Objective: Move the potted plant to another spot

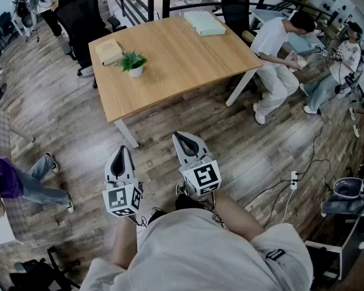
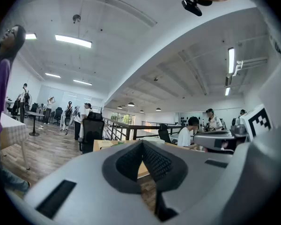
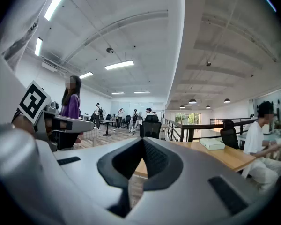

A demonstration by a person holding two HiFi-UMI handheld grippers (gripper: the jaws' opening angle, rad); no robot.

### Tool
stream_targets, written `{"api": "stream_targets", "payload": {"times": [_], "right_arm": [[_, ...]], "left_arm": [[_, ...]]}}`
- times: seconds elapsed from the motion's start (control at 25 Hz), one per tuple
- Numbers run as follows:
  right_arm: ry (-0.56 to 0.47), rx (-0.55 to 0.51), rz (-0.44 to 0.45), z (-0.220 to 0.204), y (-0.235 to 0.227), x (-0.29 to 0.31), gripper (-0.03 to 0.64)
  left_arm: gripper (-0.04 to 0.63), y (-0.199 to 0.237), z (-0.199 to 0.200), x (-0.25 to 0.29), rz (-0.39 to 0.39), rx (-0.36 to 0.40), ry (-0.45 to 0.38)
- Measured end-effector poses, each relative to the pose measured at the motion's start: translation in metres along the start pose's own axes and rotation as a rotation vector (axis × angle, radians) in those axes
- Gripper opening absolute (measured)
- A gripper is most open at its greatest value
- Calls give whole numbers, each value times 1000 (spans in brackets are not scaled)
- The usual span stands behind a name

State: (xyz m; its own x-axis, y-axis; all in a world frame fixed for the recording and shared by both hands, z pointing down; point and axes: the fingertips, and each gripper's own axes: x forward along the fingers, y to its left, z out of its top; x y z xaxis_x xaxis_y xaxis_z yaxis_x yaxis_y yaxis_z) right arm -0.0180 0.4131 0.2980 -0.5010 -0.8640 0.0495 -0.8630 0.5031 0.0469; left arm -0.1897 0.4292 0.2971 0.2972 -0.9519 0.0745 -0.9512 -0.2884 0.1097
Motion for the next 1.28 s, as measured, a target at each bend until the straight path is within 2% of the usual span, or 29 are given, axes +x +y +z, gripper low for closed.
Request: {"api": "stream_targets", "payload": {"times": [0.2, 0.4, 0.64, 1.28], "right_arm": [[1, 14, 4, -6, -5, 0, 5], [50, 47, 45, -28, -9, 3, 6], [81, 53, 95, -42, -19, 11, 72], [176, 80, 192, -90, -77, 29, 181]], "left_arm": [[11, -3, -8, 7, -7, 2, 20], [12, -9, -24, 16, -13, -1, 60], [12, -11, -40, 29, 1, -10, 105], [11, -39, -74, 74, 60, -16, 184]]}}
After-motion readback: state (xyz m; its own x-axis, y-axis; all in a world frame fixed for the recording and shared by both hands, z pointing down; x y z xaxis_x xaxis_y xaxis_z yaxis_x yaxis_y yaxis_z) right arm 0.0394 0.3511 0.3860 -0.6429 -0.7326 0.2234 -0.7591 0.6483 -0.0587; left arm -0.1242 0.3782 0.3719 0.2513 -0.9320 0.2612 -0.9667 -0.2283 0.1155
